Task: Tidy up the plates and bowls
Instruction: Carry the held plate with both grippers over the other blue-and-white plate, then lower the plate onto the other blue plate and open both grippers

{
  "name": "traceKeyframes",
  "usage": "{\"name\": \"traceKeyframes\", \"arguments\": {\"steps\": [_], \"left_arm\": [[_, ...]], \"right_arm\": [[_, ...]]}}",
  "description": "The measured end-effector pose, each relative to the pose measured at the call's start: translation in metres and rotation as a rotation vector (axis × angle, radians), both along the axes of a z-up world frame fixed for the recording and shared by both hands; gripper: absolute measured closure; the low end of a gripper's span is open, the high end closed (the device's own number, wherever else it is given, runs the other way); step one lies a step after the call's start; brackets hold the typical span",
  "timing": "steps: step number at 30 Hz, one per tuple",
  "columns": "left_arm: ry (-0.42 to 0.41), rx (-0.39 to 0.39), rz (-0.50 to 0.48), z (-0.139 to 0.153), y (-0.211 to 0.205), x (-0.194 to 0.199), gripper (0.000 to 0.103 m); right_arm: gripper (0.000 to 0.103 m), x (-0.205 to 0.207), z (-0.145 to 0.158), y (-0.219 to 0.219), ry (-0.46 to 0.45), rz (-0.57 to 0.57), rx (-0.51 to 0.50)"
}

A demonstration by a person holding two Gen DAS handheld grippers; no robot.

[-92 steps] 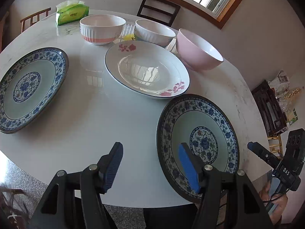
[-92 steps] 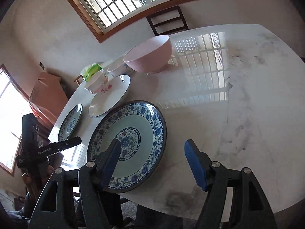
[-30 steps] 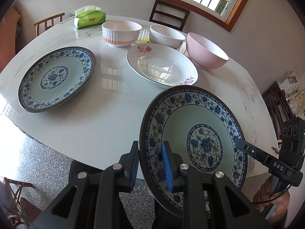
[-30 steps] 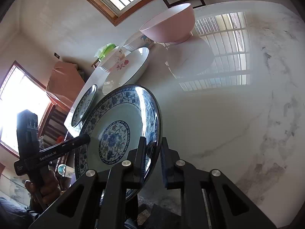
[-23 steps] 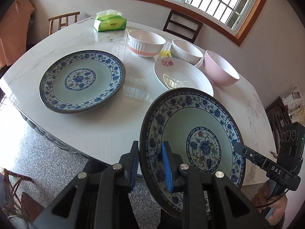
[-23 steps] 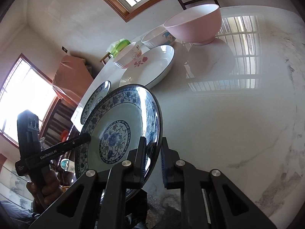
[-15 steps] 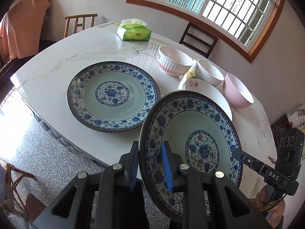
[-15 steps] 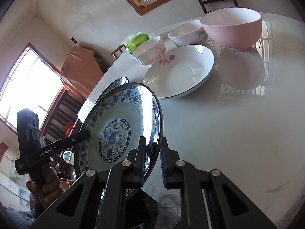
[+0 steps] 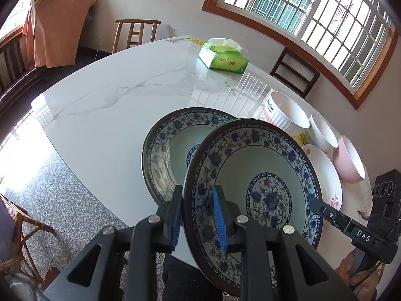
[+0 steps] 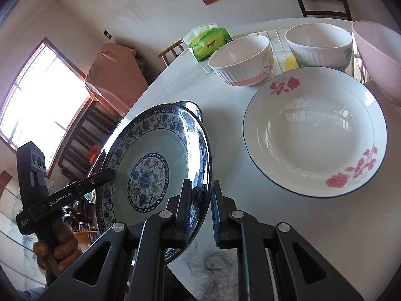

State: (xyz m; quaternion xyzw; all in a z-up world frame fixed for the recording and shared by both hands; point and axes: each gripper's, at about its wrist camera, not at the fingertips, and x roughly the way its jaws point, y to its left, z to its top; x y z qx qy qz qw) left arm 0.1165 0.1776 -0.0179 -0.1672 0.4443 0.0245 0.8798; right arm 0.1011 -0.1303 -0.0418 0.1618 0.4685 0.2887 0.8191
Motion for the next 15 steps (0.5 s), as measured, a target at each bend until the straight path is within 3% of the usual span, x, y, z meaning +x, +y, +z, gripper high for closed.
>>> {"name": "traceKeyframes", "arguments": {"steps": [15], "left_arm": [[0.018, 0.007, 0.067, -0.017, 0.037, 0.046, 0.079]], "right_arm": [[0.088, 0.042, -0.004, 0.051, -0.013, 0.034, -0.070]]}}
